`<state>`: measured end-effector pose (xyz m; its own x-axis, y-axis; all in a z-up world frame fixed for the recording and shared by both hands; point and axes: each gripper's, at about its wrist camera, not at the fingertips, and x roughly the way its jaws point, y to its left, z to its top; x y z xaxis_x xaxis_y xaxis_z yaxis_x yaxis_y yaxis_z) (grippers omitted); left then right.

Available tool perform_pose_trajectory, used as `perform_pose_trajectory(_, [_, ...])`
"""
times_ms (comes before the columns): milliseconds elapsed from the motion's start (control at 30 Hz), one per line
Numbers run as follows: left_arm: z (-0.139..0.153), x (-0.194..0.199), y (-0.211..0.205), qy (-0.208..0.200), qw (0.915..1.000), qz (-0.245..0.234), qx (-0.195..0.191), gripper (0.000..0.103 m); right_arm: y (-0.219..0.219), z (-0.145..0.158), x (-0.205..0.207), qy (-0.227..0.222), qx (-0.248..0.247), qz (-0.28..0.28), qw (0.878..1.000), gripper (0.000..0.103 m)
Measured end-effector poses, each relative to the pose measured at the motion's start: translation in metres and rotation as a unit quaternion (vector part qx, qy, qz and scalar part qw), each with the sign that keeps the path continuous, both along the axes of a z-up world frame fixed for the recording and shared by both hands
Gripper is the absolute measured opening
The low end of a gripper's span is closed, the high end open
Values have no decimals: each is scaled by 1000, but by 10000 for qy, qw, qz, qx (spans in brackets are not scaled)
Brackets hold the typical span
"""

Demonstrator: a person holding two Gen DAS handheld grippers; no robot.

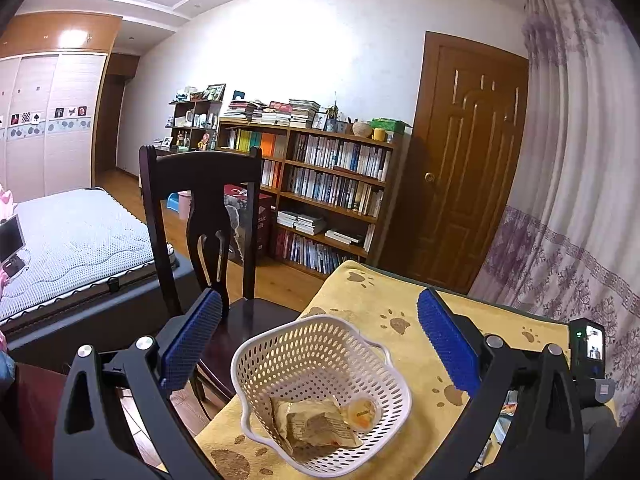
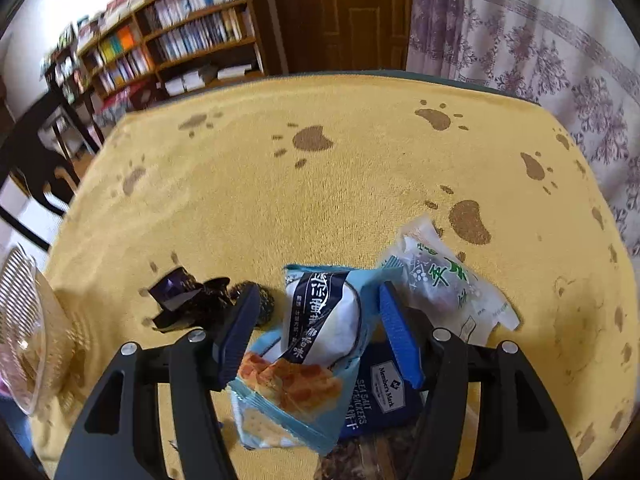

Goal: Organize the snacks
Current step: 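Reach the right tool to the snack pile and grasp the blue cake packet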

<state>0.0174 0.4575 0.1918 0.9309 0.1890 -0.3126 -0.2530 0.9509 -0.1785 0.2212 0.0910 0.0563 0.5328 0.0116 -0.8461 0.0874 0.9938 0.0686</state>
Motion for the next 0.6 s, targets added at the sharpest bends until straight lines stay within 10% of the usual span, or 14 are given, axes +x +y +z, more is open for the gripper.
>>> perform_pose_trajectory(600, [-3,2,-28,131,9988,-321,345,100,10,-21,10,582,-575,194,9965,65])
